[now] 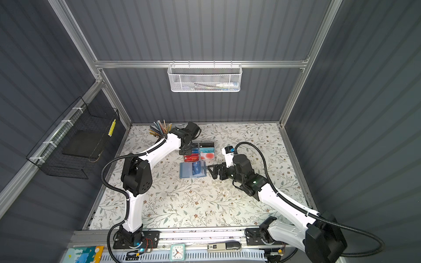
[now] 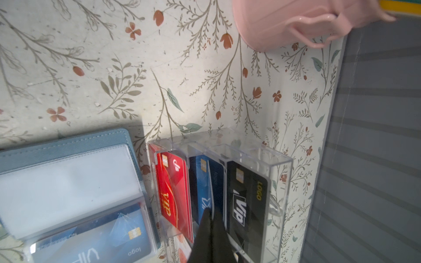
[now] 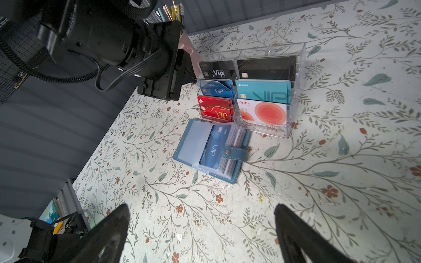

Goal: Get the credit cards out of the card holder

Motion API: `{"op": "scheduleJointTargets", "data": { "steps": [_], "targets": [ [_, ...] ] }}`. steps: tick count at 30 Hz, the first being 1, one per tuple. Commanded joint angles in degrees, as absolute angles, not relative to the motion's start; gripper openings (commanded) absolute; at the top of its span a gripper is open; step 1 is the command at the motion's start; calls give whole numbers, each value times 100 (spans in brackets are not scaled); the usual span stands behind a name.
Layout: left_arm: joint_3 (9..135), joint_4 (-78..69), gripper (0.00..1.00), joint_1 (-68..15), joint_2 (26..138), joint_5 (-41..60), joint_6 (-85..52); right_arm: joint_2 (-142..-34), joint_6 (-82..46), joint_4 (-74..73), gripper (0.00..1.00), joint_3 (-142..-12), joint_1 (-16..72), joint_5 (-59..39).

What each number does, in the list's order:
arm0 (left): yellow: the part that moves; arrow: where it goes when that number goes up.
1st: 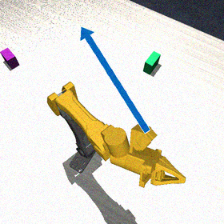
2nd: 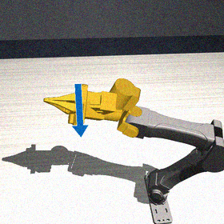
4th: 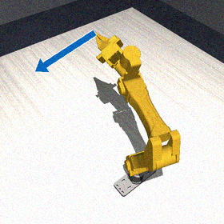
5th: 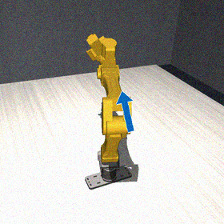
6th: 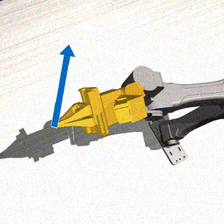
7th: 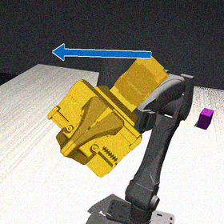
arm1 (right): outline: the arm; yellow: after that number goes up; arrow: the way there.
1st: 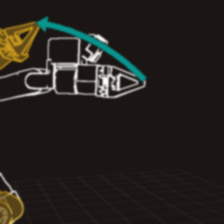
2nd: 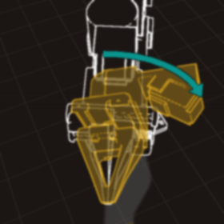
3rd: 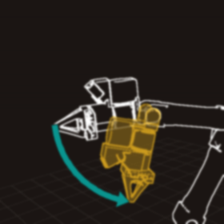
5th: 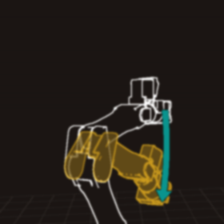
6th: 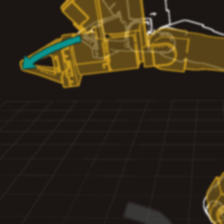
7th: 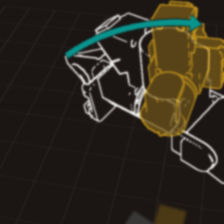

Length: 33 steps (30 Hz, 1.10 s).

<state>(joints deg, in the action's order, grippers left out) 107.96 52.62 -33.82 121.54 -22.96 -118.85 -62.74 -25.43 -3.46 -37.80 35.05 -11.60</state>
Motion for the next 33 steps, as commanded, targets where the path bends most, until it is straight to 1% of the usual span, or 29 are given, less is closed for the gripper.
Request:
{"op": "scheduleJointTargets", "data": {
  "steps": [1,7,10,15,18,20,26,29,30,33],
  "targets": [
    [10657,5262,0,-3416,12314,-2417,-12555,-6257,-2538,-488,99,-3726,3537,-1230],
    [10608,5044,0,-3410,12331,-2365,-12449,-6309,-2556,-522,99,-3733,3534,-1279],
    [10627,4937,5,-3412,12362,-2323,-12408,-6300,-2558,-519,99,-3731,3540,-1282],
    [10680,4983,7,-3410,12393,-2320,-12416,-6284,-2555,-519,99,-3735,3537,-1300],
    [10668,4960,10,-3410,12401,-2321,-12398,-6291,-2554,-542,99,-3728,3535,-1331],
    [10628,4872,14,-3410,12388,-2312,-12351,-6309,-2564,-565,99,-3733,3534,-1369],
    [10658,4776,16,-3410,12375,-2329,-12244,-6346,-2572,-611,99,-3735,3538,-1419],
    [10648,4685,20,-3410,12350,-2368,-12183,-6316,-2584,-608,99,-3729,3540,-1441],
    [10644,4676,23,-3410,12342,-2388,-12173,-6311,-2584,-610,99,-3729,3538,-1437],
    [10627,4637,23,-3410,12301,-2439,-12149,-6278,-2587,-629,99,-3707,3539,-1441]
  ]
}}
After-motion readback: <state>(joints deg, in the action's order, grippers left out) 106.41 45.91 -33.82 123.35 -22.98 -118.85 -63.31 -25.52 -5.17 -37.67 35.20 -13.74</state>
